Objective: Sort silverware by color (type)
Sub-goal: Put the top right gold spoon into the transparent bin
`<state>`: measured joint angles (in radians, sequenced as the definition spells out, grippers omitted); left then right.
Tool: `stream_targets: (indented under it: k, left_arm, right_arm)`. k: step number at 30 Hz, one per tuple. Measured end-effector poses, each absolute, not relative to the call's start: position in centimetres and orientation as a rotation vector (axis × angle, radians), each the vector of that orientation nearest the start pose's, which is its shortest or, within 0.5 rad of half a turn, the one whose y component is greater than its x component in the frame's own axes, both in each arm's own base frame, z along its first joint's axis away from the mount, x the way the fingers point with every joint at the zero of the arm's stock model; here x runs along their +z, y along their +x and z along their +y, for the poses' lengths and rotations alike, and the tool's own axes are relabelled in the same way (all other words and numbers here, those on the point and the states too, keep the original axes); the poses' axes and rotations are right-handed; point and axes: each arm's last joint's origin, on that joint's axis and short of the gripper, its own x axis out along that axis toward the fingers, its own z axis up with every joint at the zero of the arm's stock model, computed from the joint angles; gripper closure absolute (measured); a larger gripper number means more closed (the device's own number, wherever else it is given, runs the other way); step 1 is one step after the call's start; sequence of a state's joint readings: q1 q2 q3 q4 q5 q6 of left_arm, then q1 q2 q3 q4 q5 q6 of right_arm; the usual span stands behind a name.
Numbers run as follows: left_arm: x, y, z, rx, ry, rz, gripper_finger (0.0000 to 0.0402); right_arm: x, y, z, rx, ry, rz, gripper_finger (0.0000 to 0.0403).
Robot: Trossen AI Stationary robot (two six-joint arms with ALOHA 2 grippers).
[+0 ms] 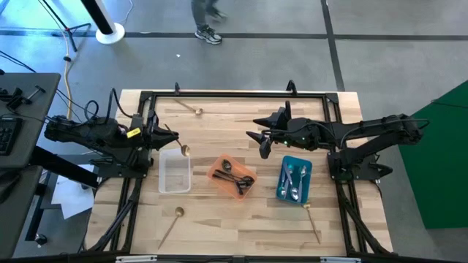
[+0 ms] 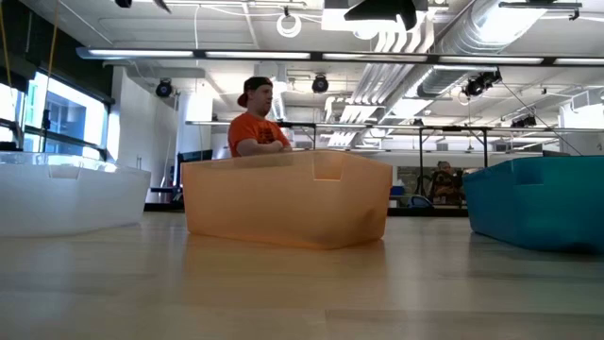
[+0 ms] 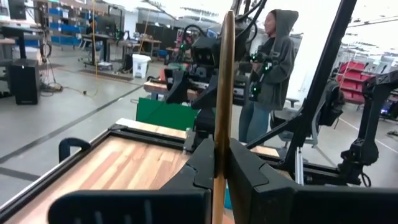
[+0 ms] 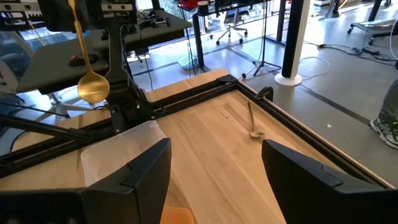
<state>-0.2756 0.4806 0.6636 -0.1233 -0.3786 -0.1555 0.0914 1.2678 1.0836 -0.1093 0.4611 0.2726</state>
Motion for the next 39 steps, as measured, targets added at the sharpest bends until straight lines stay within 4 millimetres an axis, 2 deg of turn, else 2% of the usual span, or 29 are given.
stream_targets:
  k: [24, 33, 39]
  left_arm:
    - [33.3, 11.0, -2.0, 0.092, -0.142, -0.045, 0.0391]
    - [32.9, 11.9, -2.3, 0.093, -0.127, -0.004, 0.0396]
    - [32.3, 12.4, -2.2, 0.182, -0.143, 0.038, 0.0396]
  right_arm:
    - [34.0, 28.2, 1.3, -0.414, 0.221, 0.248, 0.0167]
    - [34.0, 28.2, 1.2, -0.447, 0.212, 0.247, 0.0167]
    - [33.9, 28.1, 1.2, -0.449, 0.208, 0.259, 0.0167]
